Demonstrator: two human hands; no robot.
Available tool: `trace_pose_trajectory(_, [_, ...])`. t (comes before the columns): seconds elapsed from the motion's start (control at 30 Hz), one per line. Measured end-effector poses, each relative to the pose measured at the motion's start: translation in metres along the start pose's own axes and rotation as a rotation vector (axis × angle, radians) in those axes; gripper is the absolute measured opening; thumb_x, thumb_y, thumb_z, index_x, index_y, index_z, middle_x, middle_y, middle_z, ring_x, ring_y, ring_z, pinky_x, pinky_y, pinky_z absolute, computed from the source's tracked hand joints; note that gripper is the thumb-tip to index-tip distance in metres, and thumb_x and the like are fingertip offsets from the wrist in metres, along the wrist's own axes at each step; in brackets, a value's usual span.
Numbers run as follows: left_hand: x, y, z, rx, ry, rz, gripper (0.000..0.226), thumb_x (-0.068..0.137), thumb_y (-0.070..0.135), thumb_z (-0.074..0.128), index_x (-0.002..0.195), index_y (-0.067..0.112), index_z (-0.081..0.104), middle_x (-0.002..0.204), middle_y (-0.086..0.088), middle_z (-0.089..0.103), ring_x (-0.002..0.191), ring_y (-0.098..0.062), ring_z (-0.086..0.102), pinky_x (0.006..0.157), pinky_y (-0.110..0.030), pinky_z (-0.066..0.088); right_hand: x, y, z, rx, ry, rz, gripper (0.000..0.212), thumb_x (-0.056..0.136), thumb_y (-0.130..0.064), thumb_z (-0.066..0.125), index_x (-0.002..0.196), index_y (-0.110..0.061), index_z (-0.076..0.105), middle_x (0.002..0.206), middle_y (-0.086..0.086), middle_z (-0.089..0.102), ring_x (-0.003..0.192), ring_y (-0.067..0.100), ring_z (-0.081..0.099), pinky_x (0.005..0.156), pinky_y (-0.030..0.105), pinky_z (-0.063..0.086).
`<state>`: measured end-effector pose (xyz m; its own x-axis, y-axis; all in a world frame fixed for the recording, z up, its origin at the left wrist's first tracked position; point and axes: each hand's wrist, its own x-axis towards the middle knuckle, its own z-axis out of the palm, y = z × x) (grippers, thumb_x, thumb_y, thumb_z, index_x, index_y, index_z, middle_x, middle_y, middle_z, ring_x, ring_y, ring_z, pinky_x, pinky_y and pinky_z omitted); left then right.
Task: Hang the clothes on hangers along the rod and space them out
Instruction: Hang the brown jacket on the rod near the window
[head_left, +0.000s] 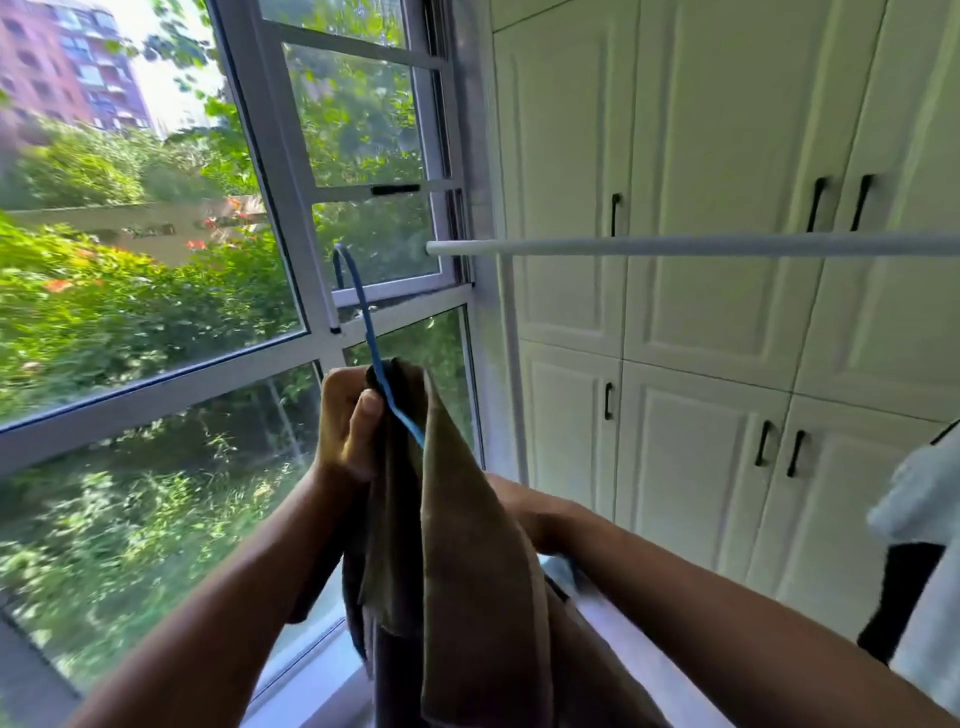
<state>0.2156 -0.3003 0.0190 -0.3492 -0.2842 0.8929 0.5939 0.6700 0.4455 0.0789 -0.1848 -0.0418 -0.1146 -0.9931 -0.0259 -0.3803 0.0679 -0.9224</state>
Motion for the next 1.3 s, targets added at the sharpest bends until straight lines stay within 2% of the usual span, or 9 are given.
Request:
trace_pose_trajectory(0.13, [-0.012, 0.015, -0.012, 0.086, -0.031, -0.065, 0.039, 0.100, 0.068, 0.039, 0.083, 0.047, 0.066, 0.068, 0.030, 0.061, 0.056, 0.012, 0.050, 0.048, -0.026, 0.032, 0.031, 0.013, 0.017, -0.158, 0.102, -0.051, 0.011, 0.092, -0.016, 0.067, 0.103, -0.016, 0.072, 0.097, 0.002, 0.076, 0.081, 0.005, 0.072, 0.075, 0.029, 0.056])
trace_pose_trajectory(0.2, [-0.018, 0.015, -0.021, 0.100, -0.061, -0.131, 0.049, 0.097, 0.072, 0.042, 0.074, 0.036, 0.065, 0.061, 0.018, 0.057, 0.051, 0.000, 0.047, 0.043, -0.032, 0.035, 0.036, 0.010, 0.020, -0.202, 0.168, -0.095, 0.015, 0.094, -0.015, 0.059, 0.102, -0.017, 0.072, 0.102, 0.011, 0.078, 0.092, 0.023, 0.075, 0.082, 0.040, 0.058])
trace_pose_trajectory(0.33, [-0.030, 0.002, -0.044, 0.241, -0.092, -0.181, 0.068, 0.096, 0.073, 0.040, 0.067, 0.013, 0.055, 0.057, -0.010, 0.048, 0.048, -0.026, 0.043, 0.044, -0.046, 0.032, 0.040, 0.004, 0.003, -0.142, 0.327, -0.115, 0.020, 0.092, -0.018, 0.050, 0.097, -0.006, 0.065, 0.099, 0.025, 0.070, 0.083, 0.025, 0.066, 0.081, 0.049, 0.054])
trace_pose_trajectory(0.43, [-0.033, 0.001, -0.054, 0.433, -0.142, -0.160, 0.088, 0.098, 0.071, 0.036, 0.057, -0.006, 0.048, 0.051, -0.019, 0.043, 0.045, -0.029, 0.041, 0.043, -0.045, 0.033, 0.035, 0.004, -0.014, -0.011, 0.511, -0.102, 0.019, 0.096, -0.014, 0.049, 0.096, -0.008, 0.067, 0.097, 0.020, 0.071, 0.088, 0.025, 0.066, 0.084, 0.043, 0.053])
trace_pose_trajectory(0.57, [-0.032, 0.006, -0.064, 0.667, -0.020, -0.150, 0.055, 0.096, 0.053, 0.049, 0.055, 0.017, 0.042, 0.052, 0.006, 0.027, 0.051, -0.008, 0.022, 0.045, -0.031, 0.023, 0.011, 0.015, -0.052, 0.372, 0.808, -0.023, 0.023, 0.099, -0.020, 0.051, 0.093, -0.020, 0.073, 0.102, 0.011, 0.076, 0.099, 0.031, 0.071, 0.092, 0.046, 0.056])
trace_pose_trajectory(0.77, [-0.021, 0.000, -0.077, 0.875, 0.046, -0.221, 0.067, 0.088, 0.066, 0.055, 0.062, 0.005, 0.067, 0.055, -0.024, 0.048, 0.047, -0.016, 0.047, 0.051, -0.041, 0.045, -0.037, 0.058, -0.086, 0.328, 1.028, 0.081, 0.013, 0.099, -0.012, 0.053, 0.096, -0.006, 0.064, 0.089, 0.013, 0.066, 0.082, 0.026, 0.059, 0.069, 0.034, 0.046])
trace_pose_trajectory(0.87, [-0.016, -0.001, -0.075, 1.011, 0.052, -0.224, 0.069, 0.086, 0.068, 0.052, 0.063, 0.005, 0.070, 0.052, -0.017, 0.058, 0.058, -0.035, 0.067, 0.054, -0.039, 0.041, -0.058, 0.086, -0.095, 0.173, 1.028, 0.184, 0.005, 0.097, -0.010, 0.053, 0.099, -0.009, 0.057, 0.097, 0.021, 0.069, 0.080, 0.029, 0.062, 0.070, 0.036, 0.046])
trace_pose_trajectory(1.03, [-0.004, -0.009, -0.066, 1.060, 0.093, -0.253, 0.078, 0.084, 0.077, 0.049, 0.060, 0.005, 0.066, 0.058, -0.018, 0.065, 0.061, -0.037, 0.067, 0.056, -0.038, 0.040, -0.095, 0.123, -0.110, -0.120, 0.899, 0.455, 0.035, 0.096, -0.012, 0.049, 0.120, -0.029, 0.031, 0.082, 0.016, 0.062, 0.065, 0.029, 0.059, 0.061, 0.036, 0.045])
trace_pose_trajectory(1.3, [0.020, -0.003, -0.024, 1.041, -0.003, -0.166, 0.080, 0.082, 0.083, 0.046, 0.060, 0.009, 0.069, 0.054, -0.007, 0.065, 0.061, -0.034, 0.065, 0.057, -0.033, 0.036, -0.143, 0.169, -0.096, -0.267, 0.482, 0.697, 0.019, 0.087, -0.018, 0.062, 0.102, -0.016, 0.074, 0.111, 0.009, 0.075, 0.101, 0.023, 0.071, 0.087, 0.036, 0.056])
